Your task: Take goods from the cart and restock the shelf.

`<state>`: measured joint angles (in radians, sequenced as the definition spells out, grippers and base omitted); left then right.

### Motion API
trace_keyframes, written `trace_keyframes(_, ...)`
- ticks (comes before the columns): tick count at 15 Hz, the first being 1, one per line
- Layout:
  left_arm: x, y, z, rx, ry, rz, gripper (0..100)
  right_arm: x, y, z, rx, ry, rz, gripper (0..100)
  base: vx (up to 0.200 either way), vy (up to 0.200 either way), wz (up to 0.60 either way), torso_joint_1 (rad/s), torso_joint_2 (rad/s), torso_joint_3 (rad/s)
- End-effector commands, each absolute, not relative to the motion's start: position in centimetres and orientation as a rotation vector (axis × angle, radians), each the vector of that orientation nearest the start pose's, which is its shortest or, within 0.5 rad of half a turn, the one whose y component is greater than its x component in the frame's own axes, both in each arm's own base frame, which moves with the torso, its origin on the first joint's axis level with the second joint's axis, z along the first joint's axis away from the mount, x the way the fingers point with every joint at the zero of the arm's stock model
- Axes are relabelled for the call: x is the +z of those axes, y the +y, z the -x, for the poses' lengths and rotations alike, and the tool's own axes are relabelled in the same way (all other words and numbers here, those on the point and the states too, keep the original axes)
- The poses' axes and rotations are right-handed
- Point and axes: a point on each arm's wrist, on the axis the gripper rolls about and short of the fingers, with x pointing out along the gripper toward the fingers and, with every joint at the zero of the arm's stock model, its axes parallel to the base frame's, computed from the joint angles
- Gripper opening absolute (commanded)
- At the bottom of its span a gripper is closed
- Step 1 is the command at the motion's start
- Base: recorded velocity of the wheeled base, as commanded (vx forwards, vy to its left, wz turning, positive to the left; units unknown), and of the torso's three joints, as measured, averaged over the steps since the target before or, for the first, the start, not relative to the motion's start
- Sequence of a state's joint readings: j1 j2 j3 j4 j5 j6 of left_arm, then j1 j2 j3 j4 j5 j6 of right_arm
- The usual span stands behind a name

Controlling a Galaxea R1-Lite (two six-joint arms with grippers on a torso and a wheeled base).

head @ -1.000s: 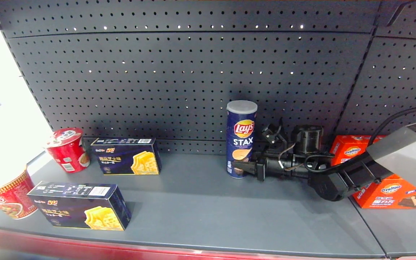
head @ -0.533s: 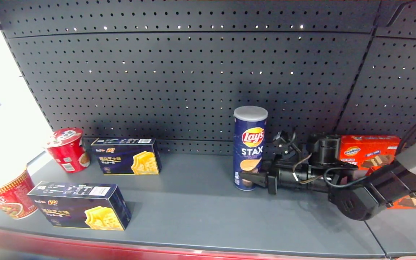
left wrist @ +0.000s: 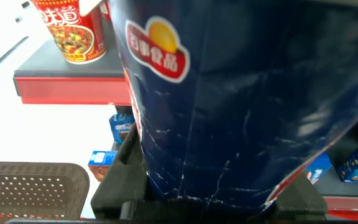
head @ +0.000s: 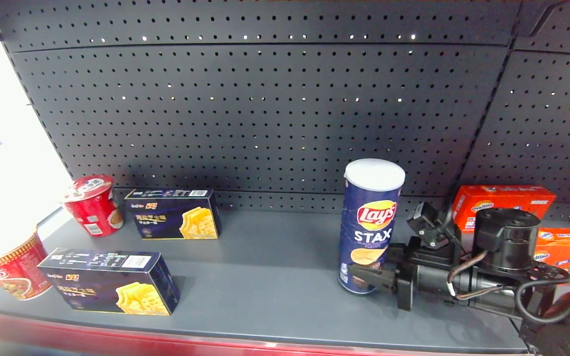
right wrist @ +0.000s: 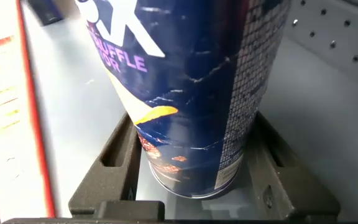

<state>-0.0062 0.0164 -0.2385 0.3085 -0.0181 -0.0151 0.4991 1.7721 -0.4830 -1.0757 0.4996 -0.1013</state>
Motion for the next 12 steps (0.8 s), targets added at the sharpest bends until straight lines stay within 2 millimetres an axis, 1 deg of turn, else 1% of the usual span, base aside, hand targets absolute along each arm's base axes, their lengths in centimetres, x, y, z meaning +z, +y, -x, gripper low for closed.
trace_keyframes(1, 11.0, 0.0, 4.5, -0.022, 0.08, 0.016, 0, 13.6, 13.4, -21.9, 1.01, 0.147, 0.086, 0, 0.0, 0.0, 0.0, 0.0, 0.0, 0.0)
trace_keyframes(4, 11.0, 0.0, 4.5, -0.022, 0.081, 0.017, 0, 13.3, 12.6, -20.3, 1.012, 0.177, 0.07, 0, 0.0, 0.0, 0.0, 0.0, 0.0, 0.0)
trace_keyframes(6, 11.0, 0.0, 4.5, -0.021, 0.081, 0.017, 0, 13.0, 12.6, -20.0, 1.022, 0.19, 0.069, 0, 0.0, 0.0, 0.0, 0.0, 0.0, 0.0)
trace_keyframes(8, 11.0, 0.0, 4.5, -0.021, 0.081, 0.017, 0, 13.0, 13.2, -19.7, 1.047, 0.193, 0.072, 0, 0.0, 0.0, 0.0, 0.0, 0.0, 0.0)
trace_keyframes(10, 10.9, 0.0, 4.5, -0.015, 0.081, 0.017, 0, 12.4, 14.1, -19.6, 1.074, 0.215, 0.077, 0, 0.0, 0.0, 0.0, 0.0, 0.0, 0.0)
trace_keyframes(12, 10.9, 0.0, 4.4, -0.013, 0.081, 0.017, 0, 11.9, 14.4, -20.1, 1.074, 0.236, 0.078, 0, 0.0, 0.0, 0.0, 0.0, 0.0, 0.0)
